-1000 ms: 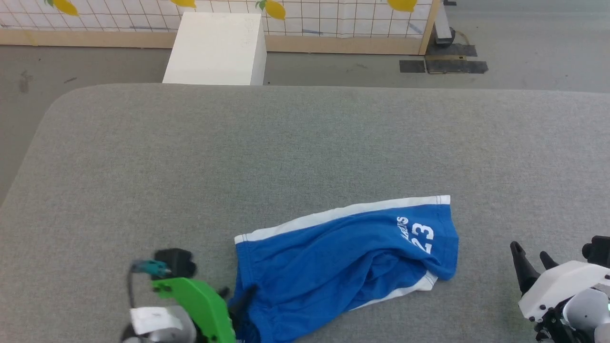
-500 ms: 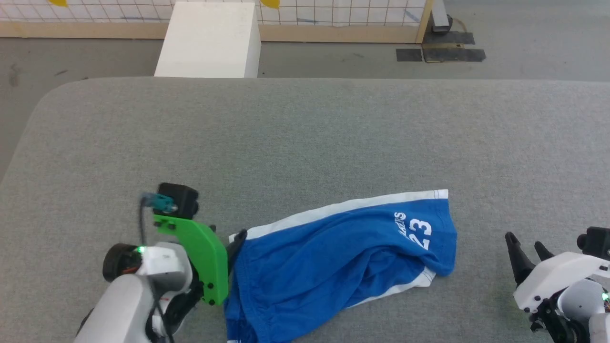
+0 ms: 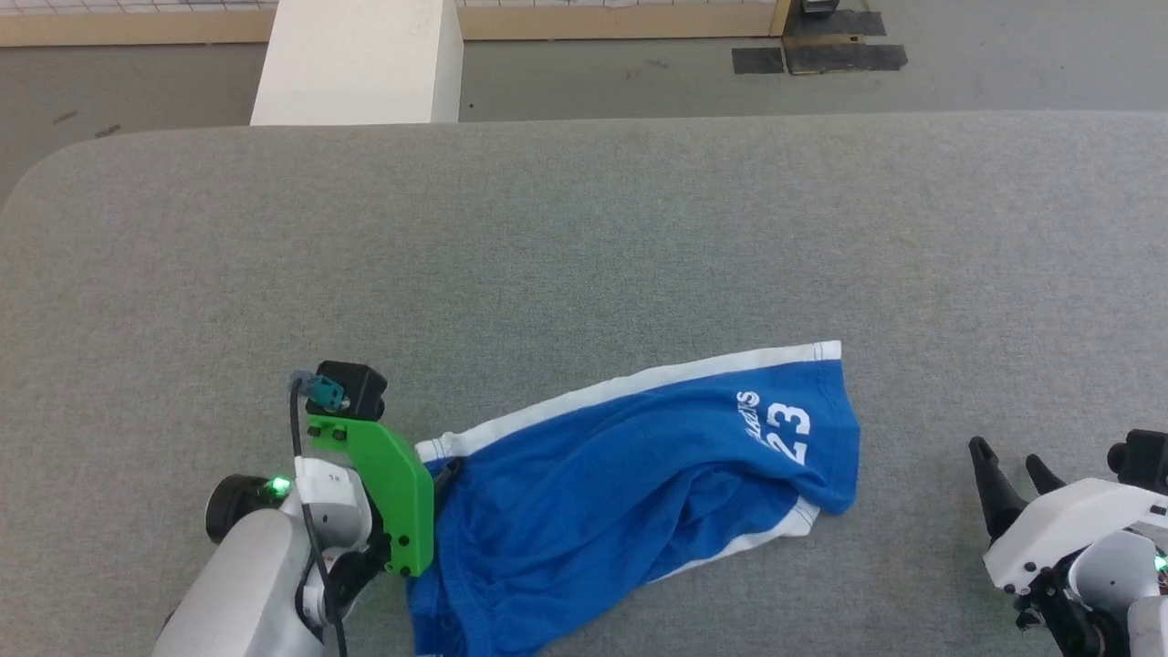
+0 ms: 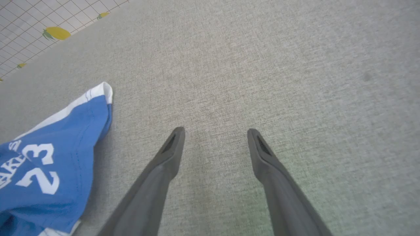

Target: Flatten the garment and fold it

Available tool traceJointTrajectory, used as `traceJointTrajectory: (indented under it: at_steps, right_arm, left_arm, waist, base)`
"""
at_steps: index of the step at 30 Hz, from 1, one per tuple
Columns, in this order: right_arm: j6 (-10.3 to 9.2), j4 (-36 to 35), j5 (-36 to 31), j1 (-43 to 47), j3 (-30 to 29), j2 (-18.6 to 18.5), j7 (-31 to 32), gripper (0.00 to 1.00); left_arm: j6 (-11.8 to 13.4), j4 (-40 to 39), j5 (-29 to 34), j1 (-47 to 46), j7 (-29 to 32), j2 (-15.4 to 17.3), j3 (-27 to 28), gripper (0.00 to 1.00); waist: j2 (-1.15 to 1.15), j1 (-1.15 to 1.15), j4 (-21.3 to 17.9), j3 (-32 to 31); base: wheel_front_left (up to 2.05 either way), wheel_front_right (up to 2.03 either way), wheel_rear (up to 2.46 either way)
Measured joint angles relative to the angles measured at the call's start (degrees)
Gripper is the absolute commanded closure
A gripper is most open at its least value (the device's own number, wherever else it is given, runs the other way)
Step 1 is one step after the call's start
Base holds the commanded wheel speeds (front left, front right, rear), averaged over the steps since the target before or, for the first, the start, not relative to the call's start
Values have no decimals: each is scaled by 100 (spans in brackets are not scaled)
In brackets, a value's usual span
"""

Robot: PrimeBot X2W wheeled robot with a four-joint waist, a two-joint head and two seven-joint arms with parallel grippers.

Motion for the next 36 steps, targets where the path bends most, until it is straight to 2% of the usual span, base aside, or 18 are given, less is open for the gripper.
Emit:
traceJointTrajectory:
  at_steps: [1,2,3,10,14,17,20,26,36]
  right_arm:
    - [0,0,0,0,0,0,0,0]
    - [0,4,0,0,1,0,0,0]
    - [0,7,0,0,3,0,0,0]
    - [0,-64,-36,-44,164,-1,9,0]
    - [0,-260,-166,-426,477,0,189,0]
    - [0,-307,-360,-901,790,-7,564,0]
    - [0,-129,-750,-1404,1127,-1,1222,0]
    - [0,250,-1588,-1847,1422,1,2225,0]
    - [0,544,-2121,-2128,1645,2,2579,0]
  left_arm:
    - [-30,63,0,-30,-3,-16,-7,0]
    - [-69,107,0,-57,-46,-23,-23,57]
    - [-85,135,0,-73,-84,-29,-33,100]
    - [-191,221,-222,-17,-478,-152,63,100]
    - [-135,-193,-438,349,-846,-219,323,100]
    - [-27,-655,-545,646,-1023,-227,478,100]
    - [36,-1103,-576,840,-1112,-237,543,100]
    - [67,-1557,-584,903,-1107,-266,474,100]
    - [42,-1725,-584,898,-1110,-282,368,100]
  waist:
    - [0,0,-1,10]
    - [0,0,-1,12]
    - [0,0,-1,13]
    - [0,0,20,-8]
    - [0,0,-18,-10]
    - [0,0,-13,44]
    - [0,0,45,110]
    - [0,0,276,239]
    - [0,0,492,596]
  base:
    - [0,0,0]
    - [0,0,0]
    - [0,0,0]
    - [0,0,0]
    - [0,0,0]
    - [0,0,0]
    - [0,0,0]
    - [0,0,0]
    - [0,0,0]
